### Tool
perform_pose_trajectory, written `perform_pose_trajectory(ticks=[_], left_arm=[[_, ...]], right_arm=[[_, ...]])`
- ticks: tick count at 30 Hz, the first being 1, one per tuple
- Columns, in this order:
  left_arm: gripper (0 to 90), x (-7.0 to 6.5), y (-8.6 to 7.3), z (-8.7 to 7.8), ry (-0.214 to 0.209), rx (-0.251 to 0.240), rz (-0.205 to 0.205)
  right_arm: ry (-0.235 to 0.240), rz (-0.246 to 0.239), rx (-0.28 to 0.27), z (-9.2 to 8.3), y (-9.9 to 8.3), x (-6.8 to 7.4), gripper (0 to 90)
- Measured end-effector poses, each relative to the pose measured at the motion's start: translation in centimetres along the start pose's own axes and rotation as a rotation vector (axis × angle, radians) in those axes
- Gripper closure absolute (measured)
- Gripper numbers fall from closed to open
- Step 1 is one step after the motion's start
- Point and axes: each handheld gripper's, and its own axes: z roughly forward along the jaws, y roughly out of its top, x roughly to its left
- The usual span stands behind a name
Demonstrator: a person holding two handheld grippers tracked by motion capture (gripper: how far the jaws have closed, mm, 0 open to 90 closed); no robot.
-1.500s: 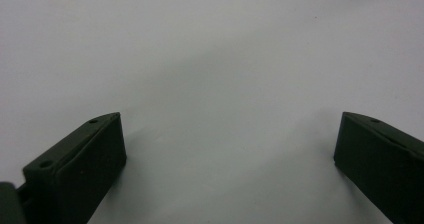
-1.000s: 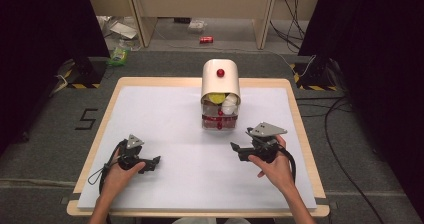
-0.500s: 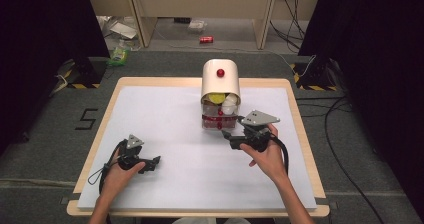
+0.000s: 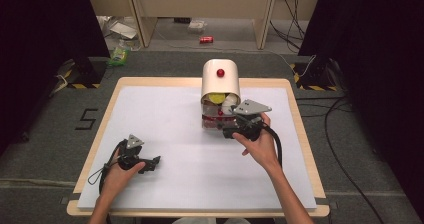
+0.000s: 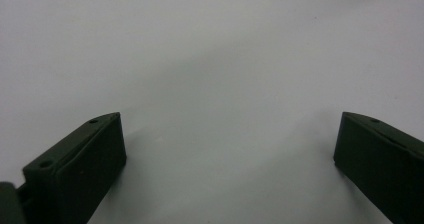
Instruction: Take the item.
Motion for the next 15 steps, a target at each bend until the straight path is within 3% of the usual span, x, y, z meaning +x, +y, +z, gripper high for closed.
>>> perform_pose_trajectory(ticks=[15], left_arm=[[0.0,0.0,0.0,0.0,0.000,0.000,0.000]], right_arm=[[-0.003,-0.026,0.004,3.3,1.8,-0.5,26.4]])
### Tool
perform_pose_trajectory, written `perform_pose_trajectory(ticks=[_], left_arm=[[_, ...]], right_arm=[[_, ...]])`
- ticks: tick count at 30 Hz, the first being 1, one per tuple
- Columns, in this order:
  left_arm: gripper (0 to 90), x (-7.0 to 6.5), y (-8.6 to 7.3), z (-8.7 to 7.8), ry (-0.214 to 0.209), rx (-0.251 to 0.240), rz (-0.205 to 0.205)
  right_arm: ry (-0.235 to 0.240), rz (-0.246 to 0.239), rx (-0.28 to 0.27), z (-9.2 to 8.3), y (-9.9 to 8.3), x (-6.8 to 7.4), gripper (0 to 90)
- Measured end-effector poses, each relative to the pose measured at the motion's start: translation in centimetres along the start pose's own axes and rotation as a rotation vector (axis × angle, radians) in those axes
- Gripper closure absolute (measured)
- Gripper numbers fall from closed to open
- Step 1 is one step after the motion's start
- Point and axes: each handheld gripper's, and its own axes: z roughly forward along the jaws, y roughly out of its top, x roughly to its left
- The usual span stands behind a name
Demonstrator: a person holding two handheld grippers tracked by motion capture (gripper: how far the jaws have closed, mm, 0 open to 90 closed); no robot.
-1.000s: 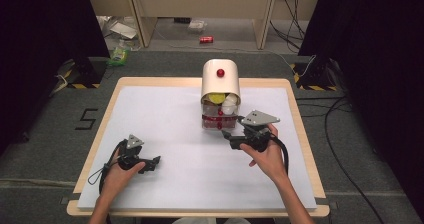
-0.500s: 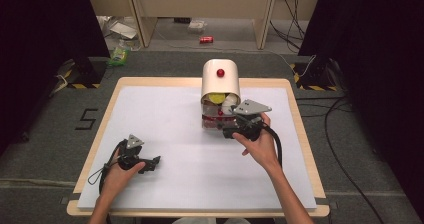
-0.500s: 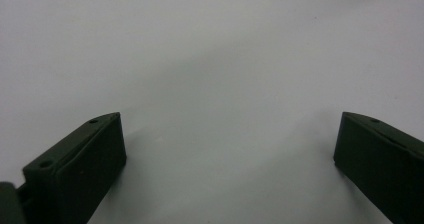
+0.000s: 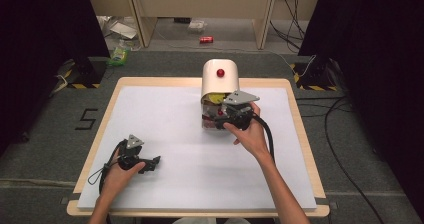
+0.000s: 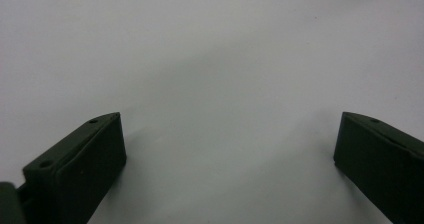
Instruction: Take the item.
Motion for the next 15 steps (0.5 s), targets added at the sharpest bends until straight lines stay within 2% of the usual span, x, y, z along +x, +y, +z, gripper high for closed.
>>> perform_pose_trajectory(ticks=[4,7,15], left_arm=[[0.0,0.00,0.00,0.00,0.000,0.000,0.000],[0.0,0.00,0.00,0.00,0.000,0.000,0.000],[0.0,0.00,-0.01,0.00,0.000,0.000,0.001]], right_arm=[[0.007,-0.003,0.037,0.80,-0.46,-0.29,25.7],[0.002,-0.013,0.037,0.81,-0.65,-0.31,25.0],[0.020,-0.004,0.047,0.59,-0.62,-0.33,24.6]])
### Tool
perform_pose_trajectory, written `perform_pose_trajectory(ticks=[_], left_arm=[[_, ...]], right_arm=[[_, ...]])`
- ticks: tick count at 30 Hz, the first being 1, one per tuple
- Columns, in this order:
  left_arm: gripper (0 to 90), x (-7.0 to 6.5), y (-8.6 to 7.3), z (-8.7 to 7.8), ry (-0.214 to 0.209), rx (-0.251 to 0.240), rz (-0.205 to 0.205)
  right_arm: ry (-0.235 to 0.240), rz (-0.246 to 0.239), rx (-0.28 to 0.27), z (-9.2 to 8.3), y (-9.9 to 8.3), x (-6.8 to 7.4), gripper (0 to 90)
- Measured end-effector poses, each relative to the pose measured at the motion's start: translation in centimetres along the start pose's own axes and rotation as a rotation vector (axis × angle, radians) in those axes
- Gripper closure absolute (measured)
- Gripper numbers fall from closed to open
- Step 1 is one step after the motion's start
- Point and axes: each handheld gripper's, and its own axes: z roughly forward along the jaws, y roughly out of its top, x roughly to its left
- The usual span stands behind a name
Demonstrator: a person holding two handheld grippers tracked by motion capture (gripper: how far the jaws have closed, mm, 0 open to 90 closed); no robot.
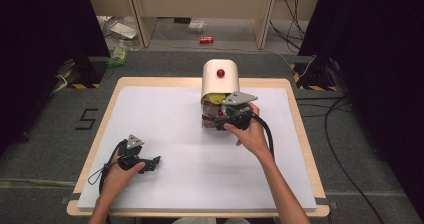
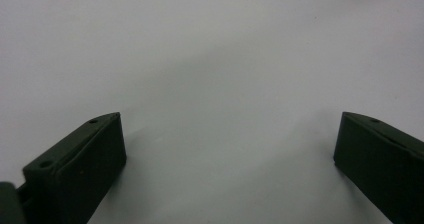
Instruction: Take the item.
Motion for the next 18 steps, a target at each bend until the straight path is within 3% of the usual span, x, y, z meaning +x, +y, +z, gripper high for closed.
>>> perform_pose_trajectory(ticks=[9,14,18], left_arm=[[0.0,0.0,0.0,0.0,0.000,0.000,0.000],[0.0,0.0,0.0,0.0,0.000,0.000,0.000],[0.0,0.0,0.0,0.0,0.000,0.000,0.000]], right_arm=[[0.039,0.004,0.008,-0.9,-0.4,0.6,24.8],[0.038,-0.025,0.029,-1.6,-0.7,1.5,24.9],[0.040,-0.019,0.005,-2.0,-1.2,1.8,25.7]])
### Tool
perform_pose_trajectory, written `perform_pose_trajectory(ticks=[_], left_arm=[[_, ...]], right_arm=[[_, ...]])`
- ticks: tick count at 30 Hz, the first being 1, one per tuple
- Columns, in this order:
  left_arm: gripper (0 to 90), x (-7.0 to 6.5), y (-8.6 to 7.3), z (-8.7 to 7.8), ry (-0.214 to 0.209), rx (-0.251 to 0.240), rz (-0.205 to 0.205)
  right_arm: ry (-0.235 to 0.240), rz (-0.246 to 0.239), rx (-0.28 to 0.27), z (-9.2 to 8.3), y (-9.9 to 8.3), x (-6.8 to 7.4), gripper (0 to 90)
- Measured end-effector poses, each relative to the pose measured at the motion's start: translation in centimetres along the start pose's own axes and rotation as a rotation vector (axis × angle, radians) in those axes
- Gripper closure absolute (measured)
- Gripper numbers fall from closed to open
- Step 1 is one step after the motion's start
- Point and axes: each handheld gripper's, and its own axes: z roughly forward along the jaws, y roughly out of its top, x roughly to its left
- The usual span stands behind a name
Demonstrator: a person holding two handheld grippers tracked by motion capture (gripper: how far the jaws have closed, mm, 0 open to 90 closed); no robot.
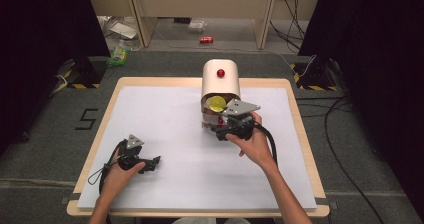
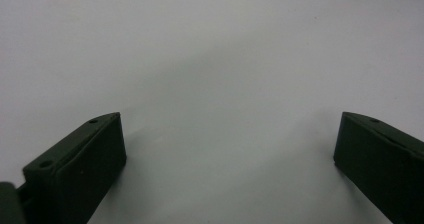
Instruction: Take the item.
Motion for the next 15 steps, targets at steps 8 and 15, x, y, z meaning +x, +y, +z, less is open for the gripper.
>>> perform_pose_trajectory(ticks=[8,15], left_arm=[[0.0,0.0,0.0,0.0,0.000,0.000,0.000],[0.0,0.0,0.0,0.0,0.000,0.000,0.000]], right_arm=[[0.014,-0.012,-0.005,-0.8,-0.7,0.7,27.7],[0.034,-0.018,-0.005,-1.5,-1.3,1.4,29.4]])
